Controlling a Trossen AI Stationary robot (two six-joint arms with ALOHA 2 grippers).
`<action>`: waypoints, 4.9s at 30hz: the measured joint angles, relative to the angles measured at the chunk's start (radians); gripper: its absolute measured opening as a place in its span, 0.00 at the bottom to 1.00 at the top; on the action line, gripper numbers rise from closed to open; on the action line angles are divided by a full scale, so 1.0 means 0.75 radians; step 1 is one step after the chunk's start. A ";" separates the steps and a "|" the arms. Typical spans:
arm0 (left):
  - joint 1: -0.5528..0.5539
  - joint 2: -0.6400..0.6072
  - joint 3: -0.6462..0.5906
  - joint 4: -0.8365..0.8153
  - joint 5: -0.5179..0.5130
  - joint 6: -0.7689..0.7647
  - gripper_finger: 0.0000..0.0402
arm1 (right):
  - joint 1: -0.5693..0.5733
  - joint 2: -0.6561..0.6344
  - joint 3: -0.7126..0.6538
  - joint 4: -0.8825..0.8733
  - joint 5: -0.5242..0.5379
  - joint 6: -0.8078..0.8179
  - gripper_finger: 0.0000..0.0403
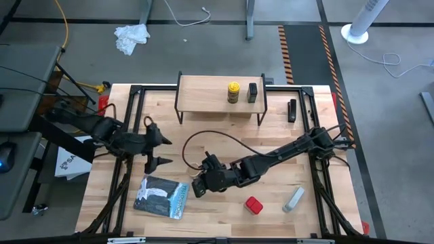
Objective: Shelf spices
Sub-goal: Adjust the seasoning bottles on the table, then put the gold seasoning bottle on the shelf
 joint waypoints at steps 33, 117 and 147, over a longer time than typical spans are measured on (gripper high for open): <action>-0.092 0.093 0.000 0.003 -0.172 -0.342 0.87 | 0.044 0.139 0.000 -0.390 0.017 0.444 0.00; -0.137 0.094 0.000 0.009 -0.251 -0.342 0.87 | 0.111 0.006 0.002 -0.609 -0.045 0.604 0.00; -0.483 0.093 -0.395 0.366 -0.525 -0.492 0.87 | 0.226 -0.052 -0.003 -0.781 -0.002 0.609 0.00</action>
